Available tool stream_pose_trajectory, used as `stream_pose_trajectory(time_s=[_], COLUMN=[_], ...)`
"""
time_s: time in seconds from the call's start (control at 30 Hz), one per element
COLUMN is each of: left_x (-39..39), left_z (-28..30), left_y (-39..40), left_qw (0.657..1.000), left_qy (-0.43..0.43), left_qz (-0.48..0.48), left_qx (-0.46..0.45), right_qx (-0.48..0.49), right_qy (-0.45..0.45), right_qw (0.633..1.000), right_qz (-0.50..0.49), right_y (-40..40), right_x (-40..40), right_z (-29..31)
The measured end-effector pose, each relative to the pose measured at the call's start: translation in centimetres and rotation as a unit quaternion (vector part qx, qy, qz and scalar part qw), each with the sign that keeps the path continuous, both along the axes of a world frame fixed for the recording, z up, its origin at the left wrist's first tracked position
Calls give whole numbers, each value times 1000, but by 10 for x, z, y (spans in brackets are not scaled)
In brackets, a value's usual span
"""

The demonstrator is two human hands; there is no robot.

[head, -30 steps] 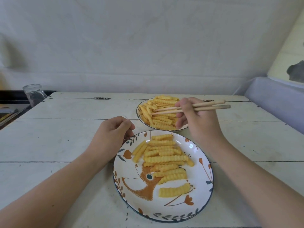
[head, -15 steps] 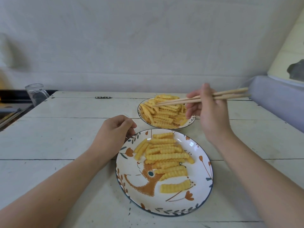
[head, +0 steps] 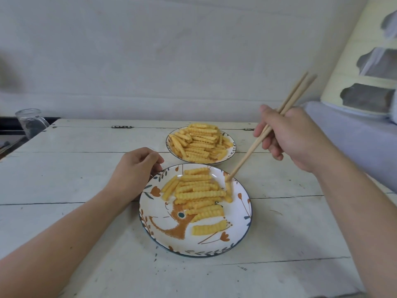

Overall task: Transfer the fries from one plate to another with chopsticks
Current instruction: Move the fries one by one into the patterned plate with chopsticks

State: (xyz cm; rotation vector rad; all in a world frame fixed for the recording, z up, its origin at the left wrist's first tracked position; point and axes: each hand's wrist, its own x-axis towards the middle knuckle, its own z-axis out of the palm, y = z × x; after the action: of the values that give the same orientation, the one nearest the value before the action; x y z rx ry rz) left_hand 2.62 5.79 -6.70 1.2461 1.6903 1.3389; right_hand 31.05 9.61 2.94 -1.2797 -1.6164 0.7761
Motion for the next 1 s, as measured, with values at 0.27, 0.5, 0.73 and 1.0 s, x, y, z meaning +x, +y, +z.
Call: stream_pose_trajectory(time_s=[0.27, 0.5, 0.73, 1.0], left_x=[-1, -4, -5, -6], left_z=[-1, -4, -5, -5], left_y=[2, 4, 7, 7], left_qw=[1000, 999, 999, 999], left_qy=[9, 31, 27, 31], left_qz=[-3, -4, -8, -6], left_qx=[7, 19, 19, 17], right_qx=[64, 79, 79, 100], right_qy=[121, 115, 74, 118], right_qw=[990, 989, 993, 988], right_qz=[-27, 45, 45, 16], right_y=[13, 38, 43, 42], right_x=[-2, -62, -98, -101], right_z=[4, -37, -41, -34])
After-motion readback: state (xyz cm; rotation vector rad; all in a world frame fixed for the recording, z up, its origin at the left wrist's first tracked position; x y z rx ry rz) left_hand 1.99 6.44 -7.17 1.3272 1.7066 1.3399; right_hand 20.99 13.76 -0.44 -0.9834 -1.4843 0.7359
